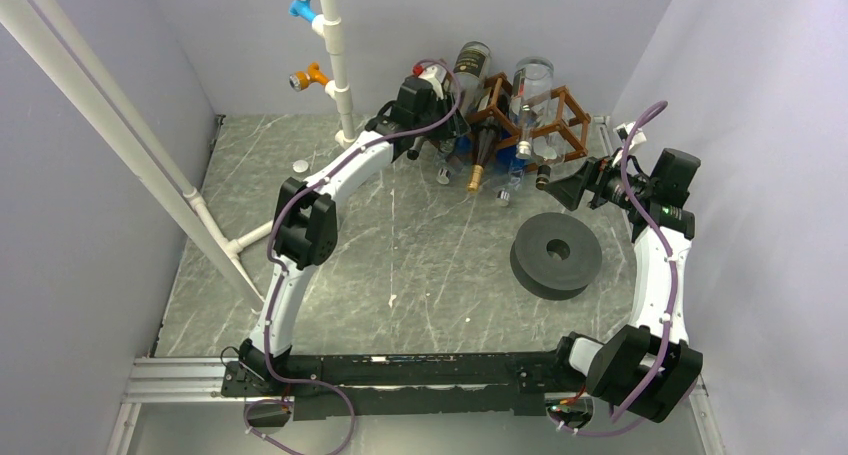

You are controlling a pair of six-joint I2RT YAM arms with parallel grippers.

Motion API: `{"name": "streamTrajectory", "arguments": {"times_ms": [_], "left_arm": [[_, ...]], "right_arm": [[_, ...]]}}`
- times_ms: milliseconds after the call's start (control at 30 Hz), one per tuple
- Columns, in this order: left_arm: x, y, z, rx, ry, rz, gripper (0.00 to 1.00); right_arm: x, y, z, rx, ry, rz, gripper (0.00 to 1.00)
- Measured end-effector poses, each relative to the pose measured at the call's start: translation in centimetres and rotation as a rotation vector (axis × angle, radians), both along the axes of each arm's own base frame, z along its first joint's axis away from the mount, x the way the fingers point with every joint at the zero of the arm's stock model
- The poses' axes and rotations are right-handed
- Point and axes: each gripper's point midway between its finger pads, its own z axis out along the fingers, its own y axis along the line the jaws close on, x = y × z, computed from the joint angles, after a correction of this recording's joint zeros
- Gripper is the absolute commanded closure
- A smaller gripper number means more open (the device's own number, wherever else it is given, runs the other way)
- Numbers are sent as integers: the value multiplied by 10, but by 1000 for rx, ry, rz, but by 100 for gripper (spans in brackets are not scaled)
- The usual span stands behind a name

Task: Take the wine bottle off the wine rack
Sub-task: Pick up the wine bottle from the wine rack.

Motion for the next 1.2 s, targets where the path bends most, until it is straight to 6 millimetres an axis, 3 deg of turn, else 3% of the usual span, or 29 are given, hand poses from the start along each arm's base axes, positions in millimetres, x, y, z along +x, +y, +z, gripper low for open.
{"name": "streamTrajectory", "arguments": {"times_ms": [67,1200], "left_arm": [[0,0,-1,-3,-3,1,100],[-24,5,14,-150,40,-12,100]], "right_arm": [[0,0,0,0,1,0,0],[0,-2,-1,1,3,-8,0]]}}
